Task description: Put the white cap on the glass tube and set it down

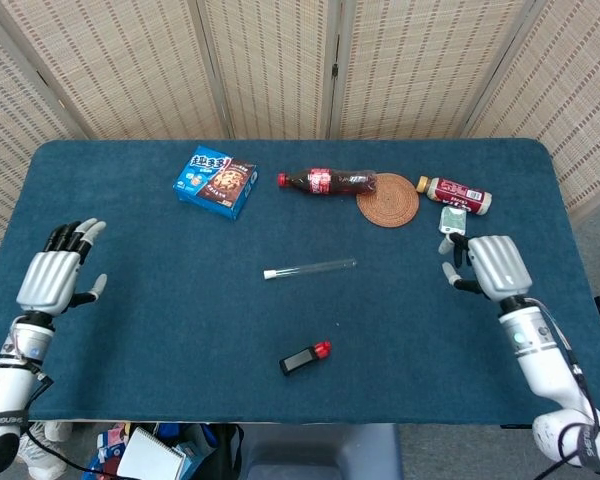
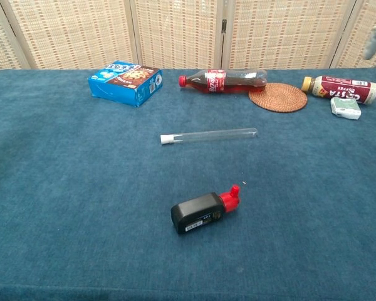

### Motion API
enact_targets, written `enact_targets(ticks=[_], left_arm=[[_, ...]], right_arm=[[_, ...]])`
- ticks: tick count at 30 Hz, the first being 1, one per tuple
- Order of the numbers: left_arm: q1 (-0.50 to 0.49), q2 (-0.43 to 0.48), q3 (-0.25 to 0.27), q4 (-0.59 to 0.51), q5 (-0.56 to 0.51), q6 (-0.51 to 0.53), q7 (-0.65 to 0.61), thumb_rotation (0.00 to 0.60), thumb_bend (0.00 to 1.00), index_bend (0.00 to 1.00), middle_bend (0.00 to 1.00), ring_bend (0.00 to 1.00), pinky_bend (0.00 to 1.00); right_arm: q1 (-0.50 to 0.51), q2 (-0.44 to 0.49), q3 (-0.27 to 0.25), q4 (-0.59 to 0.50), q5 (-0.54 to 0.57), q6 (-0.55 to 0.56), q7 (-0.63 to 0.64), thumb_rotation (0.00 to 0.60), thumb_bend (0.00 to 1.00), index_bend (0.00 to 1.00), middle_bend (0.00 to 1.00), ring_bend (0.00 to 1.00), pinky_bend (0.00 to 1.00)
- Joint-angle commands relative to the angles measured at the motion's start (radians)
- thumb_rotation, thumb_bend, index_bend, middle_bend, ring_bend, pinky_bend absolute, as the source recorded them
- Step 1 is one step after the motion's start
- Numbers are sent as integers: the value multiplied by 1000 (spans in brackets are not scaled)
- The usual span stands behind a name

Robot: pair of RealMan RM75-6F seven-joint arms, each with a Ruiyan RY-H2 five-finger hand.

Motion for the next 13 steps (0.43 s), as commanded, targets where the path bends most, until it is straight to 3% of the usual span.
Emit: enact_targets(ticks=[1,8,13], left_arm=[[67,12,23,-1,57,75,-54,600,382,81,0,0,0],[155,21,48,-17,105,175,-76,600,378,80,0,0,0],[239,-13,76,-22,176,292,-86,600,375,73,0,0,0]], right_arm=[[-86,53,-51,-44,-56,88,22,600,387,455,536,497,694],[-219,66,-121,-49,-122,219,68,600,367,455,442,403,592],[-329,80,-167,-60,-180,344,87,600,325,455,430,394,581]])
